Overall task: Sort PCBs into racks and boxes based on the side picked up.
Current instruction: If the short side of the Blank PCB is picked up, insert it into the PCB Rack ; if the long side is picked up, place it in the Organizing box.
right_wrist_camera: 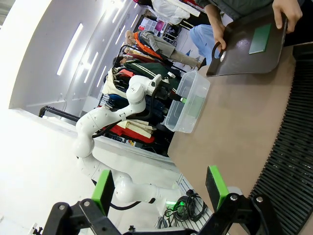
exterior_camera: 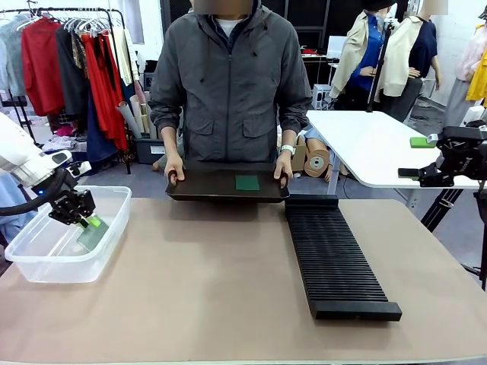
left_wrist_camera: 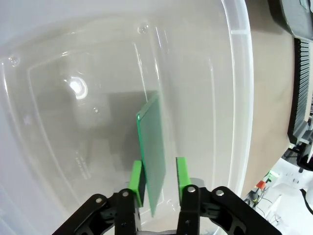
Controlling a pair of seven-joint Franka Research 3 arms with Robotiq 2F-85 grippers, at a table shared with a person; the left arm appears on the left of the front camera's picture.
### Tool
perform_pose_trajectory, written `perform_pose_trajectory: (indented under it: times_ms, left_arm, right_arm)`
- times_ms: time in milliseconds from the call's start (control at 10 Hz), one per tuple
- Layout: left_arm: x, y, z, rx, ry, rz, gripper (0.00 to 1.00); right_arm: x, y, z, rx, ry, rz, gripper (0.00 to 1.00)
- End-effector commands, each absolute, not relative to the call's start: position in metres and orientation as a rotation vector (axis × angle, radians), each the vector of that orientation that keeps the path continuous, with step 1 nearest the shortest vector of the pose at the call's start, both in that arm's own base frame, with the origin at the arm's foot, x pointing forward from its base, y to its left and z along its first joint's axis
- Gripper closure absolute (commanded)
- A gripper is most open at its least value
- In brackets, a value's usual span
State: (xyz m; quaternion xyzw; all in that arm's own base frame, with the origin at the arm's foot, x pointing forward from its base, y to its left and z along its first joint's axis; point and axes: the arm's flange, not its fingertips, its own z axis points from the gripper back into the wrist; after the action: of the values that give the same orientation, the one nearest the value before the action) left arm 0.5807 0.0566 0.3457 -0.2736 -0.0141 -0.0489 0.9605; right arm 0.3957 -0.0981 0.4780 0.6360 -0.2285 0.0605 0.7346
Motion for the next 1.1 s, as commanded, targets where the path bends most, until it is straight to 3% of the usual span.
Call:
perform_pose_trajectory:
  times_ms: [0,100,700,1000]
  left_arm:
    - [0.587,0.059,0.345,-0.572,-0.052,-0.093,0.04]
    - [0.587,0.059,0.348,-0.565,-0.056,-0.091,0.00]
    - [0.581,0.052,0.402,-0.424,-0.098,-0.045,0.00]
    - [0.581,0.051,0.403,-0.409,-0.097,-0.060,0.00]
  right_arm:
    - [0.395,-0.098,0.480,1.403,-0.507,0.143,0.00]
    - [0.395,-0.098,0.480,1.403,-0.507,0.143,0.00]
    - [0.395,-0.098,0.480,1.403,-0.507,0.143,0.00]
    - [0.395,-0.098,0.480,1.403,-0.507,0.143,0.00]
